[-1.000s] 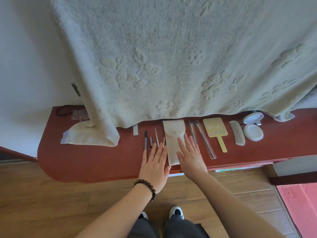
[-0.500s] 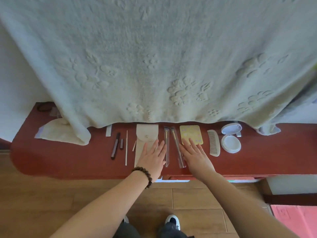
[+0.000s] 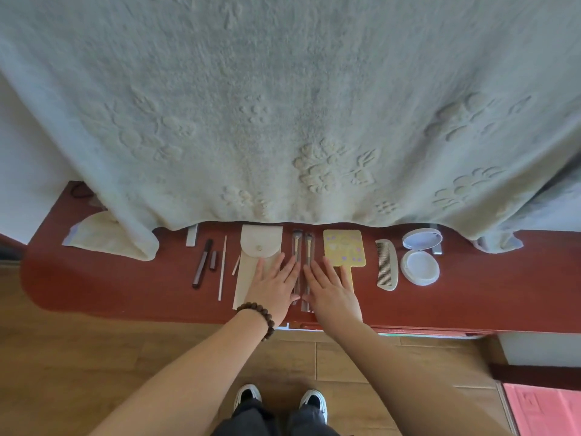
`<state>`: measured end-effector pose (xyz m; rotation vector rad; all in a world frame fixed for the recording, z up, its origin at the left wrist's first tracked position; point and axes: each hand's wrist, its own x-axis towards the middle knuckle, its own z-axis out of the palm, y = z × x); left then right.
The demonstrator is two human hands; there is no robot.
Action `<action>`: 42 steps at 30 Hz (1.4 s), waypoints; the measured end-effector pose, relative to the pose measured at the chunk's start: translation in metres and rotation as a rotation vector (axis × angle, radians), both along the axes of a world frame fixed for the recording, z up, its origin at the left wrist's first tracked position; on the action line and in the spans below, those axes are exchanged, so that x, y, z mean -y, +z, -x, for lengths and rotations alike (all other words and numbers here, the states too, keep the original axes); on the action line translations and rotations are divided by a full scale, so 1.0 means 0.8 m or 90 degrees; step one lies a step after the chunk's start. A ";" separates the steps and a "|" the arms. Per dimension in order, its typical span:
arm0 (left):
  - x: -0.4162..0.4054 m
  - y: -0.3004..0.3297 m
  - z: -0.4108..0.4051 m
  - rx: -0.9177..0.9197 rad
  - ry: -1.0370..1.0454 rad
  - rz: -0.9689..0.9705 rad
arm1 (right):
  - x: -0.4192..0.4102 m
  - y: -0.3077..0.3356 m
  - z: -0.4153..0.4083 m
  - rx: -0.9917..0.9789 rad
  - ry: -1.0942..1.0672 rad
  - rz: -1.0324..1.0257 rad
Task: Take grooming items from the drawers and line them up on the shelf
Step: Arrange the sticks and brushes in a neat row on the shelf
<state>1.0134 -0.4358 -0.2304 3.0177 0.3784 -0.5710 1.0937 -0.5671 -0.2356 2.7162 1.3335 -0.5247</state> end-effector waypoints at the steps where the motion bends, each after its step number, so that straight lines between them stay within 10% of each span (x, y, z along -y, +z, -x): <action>1: 0.001 0.000 0.000 0.007 -0.002 0.000 | -0.002 -0.002 0.004 0.000 -0.009 -0.013; 37: 0.030 0.005 0.019 0.108 0.086 0.069 | 0.103 -0.002 -0.033 -0.026 -0.267 -0.026; 42: 0.038 0.001 0.003 0.121 0.084 0.049 | 0.128 0.006 -0.055 0.016 -0.362 -0.178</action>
